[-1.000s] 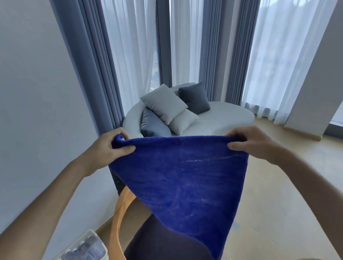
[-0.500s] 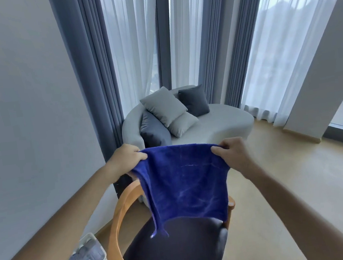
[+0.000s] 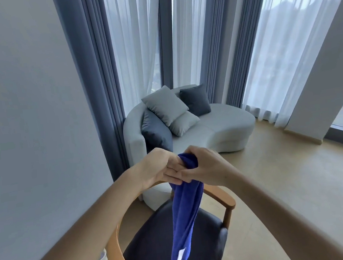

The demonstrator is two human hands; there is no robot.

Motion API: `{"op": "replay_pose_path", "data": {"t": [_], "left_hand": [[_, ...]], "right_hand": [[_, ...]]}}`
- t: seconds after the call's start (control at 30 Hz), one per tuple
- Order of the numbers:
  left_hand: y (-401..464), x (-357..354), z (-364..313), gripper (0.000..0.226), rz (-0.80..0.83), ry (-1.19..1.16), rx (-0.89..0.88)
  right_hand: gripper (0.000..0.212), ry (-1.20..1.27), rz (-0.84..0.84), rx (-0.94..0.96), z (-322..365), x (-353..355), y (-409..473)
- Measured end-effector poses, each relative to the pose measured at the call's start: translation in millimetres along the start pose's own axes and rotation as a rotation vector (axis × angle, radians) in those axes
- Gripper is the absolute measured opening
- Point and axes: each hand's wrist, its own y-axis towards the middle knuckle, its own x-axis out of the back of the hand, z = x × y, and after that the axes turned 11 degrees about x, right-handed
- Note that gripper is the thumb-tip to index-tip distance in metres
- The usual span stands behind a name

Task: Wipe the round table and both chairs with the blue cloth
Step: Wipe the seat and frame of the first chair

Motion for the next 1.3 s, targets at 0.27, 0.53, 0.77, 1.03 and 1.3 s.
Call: {"op": "replay_pose_path", "data": {"t": [0.27, 0.53, 0.77, 1.03, 1.3], "left_hand": [[7, 36, 27, 0.040, -0.467, 0.579, -0.239], [10, 45, 28, 0.011, -0.421, 0.419, -0.432], [6, 32, 8, 0.011, -0.259, 0.312, -0.460], [38, 34, 21, 0.038, -0.172, -0.104, -0.263], [48, 30, 112, 0.045, 0.263, -0.109, 0.004]], "right_hand": [[0.028, 0.112, -0.108, 0.153, -7, 27, -8], [0.034, 0.106, -0.259, 0.089, -42, 56, -22], [0.004, 0.129, -0.323, -0.045, -70, 51, -21], [0.036, 0.973, -0.290, -0.216, -73, 12, -20], [0.028, 1.030, -0.061, -0.577, -88, -45, -39]]}}
